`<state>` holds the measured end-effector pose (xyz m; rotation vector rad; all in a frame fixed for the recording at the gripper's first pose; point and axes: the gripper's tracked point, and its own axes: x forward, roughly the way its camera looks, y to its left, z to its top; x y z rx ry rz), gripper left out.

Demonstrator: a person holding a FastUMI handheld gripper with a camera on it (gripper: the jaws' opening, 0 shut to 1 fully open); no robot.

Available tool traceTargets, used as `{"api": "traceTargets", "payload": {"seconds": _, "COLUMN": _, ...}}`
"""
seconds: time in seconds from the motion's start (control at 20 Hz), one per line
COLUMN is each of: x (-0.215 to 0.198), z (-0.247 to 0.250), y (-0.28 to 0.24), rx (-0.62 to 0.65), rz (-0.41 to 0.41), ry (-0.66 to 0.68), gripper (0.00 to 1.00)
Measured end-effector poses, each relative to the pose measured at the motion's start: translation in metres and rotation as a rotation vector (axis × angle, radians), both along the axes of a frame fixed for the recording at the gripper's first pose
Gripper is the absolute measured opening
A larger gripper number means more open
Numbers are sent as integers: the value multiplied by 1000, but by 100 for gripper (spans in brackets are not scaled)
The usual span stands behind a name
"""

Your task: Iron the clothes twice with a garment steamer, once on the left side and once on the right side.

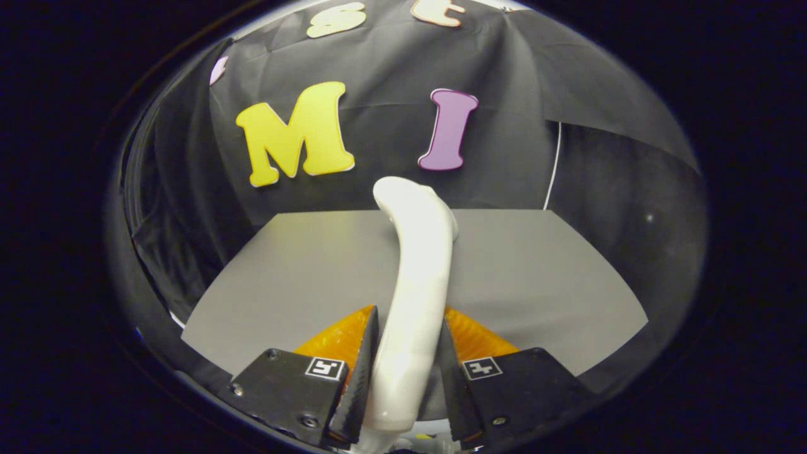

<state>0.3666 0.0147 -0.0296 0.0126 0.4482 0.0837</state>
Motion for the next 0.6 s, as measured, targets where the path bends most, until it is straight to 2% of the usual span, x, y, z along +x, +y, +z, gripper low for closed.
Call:
{"api": "traceTargets", "payload": {"seconds": 0.4, "x": -1, "z": 3, "y": 9, "rx": 108, "rz": -7, "ry": -27, "gripper": 37}}
{"api": "traceTargets", "payload": {"seconds": 0.6, "x": 0, "z": 8, "y": 14, "rx": 159, "rz": 16, "ry": -65, "gripper": 35}}
